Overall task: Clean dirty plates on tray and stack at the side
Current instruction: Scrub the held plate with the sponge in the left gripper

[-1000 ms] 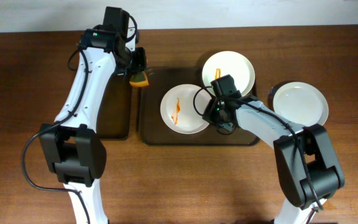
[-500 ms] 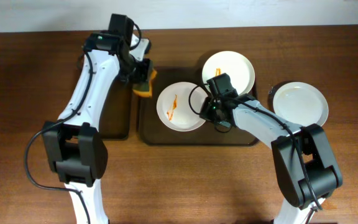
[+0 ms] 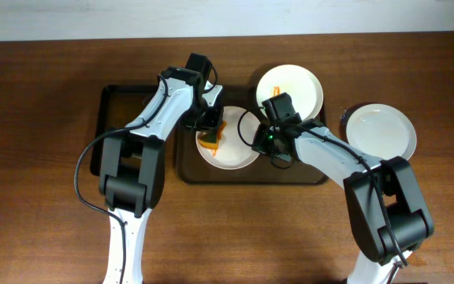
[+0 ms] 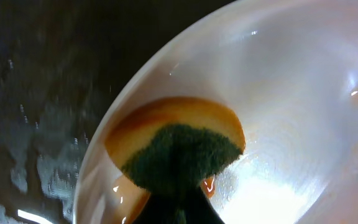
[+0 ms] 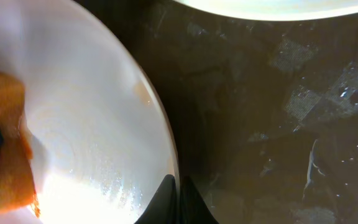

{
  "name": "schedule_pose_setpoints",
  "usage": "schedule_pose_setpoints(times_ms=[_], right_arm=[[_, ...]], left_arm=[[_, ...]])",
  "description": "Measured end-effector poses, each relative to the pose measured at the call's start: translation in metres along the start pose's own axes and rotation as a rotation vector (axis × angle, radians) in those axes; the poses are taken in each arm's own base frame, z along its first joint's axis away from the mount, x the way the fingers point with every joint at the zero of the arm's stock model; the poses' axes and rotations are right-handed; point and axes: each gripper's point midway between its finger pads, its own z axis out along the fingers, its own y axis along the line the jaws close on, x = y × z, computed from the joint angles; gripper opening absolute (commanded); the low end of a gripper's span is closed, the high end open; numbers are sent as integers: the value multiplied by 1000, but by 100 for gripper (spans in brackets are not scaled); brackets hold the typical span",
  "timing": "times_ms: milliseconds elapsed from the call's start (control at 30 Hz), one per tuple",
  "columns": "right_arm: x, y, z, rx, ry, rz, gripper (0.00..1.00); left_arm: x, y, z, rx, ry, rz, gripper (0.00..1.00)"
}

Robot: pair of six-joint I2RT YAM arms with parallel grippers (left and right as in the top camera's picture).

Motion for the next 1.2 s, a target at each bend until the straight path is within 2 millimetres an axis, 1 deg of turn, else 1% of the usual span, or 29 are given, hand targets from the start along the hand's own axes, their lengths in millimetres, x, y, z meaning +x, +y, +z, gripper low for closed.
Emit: schedule_pose_setpoints(times_ms=[67,100,167,233,333,367,400,467,500,600,633,667,700,733,767,833,867,900,933,967,1000,1067,1100,1167,1200], right_arm=[[0,0,0,0,0,-4,4],[0,0,0,0,0,-4,4],[0,0,0,0,0,-7,4],[0,1,0,-3,2,-7,4],[0,1,0,-3,1,-7,4],[0,1,0,-3,1,-6,4],[0,1,0,-4,1,-7,4],[0,2,0,-9,1,-7,4],[0,2,0,-11,1,-9,4],[0,3,0,-14,3,-8,4],[1,4,0,-18,5,-9,4],[0,4,0,-19,3,-9,4],[0,4,0,-19,2,-9,4],[0,4,0,-18,0,-9,4],[-1,4,0,-18,-4,-7,4],[-3,5,1,-22,-9,-3,4],[-3,5,0,-23,-10,-1,4],[-4,6,0,-24,-12,2,4],[-4,6,0,-24,-12,5,4],[-5,7,0,-27,-14,5,4],[-6,8,-1,-32,-18,5,4],[-8,11,-2,-40,-21,2,4],[-8,13,-2,-49,-20,-3,4],[-8,13,-2,-49,-19,-7,4],[-8,13,-2,-49,-20,-7,4]], left_arm=[[17,-4,-1,27,71,-5,0],[21,-7,-1,45,84,4,0],[31,-23,-3,138,123,25,0],[39,-32,-6,193,153,22,0],[44,-36,-7,217,177,13,0],[44,-35,-7,211,178,12,0],[45,-29,-6,171,180,0,0],[45,-10,-3,46,181,-39,0],[44,-5,-2,11,177,-48,0],[47,-2,-2,-21,188,-62,0],[51,-3,-3,-19,204,-44,0],[50,-4,-3,-6,203,-1,0],[48,-5,-2,7,194,50,0],[38,-4,0,11,152,134,0],[25,0,2,-10,100,181,0],[4,4,3,-46,19,231,0],[-11,5,2,-64,-39,246,0],[-19,8,2,-87,-72,231,0],[-27,14,0,-132,-106,151,0],[-30,21,-1,-176,-123,50,0],[-27,27,-3,-220,-133,-105,0],[-12,34,-5,-265,-109,-365,0],[0,37,-7,-288,-87,-522,0],[23,36,-9,-297,-1,-600,0],[22,34,-9,-278,3,-616,0]])
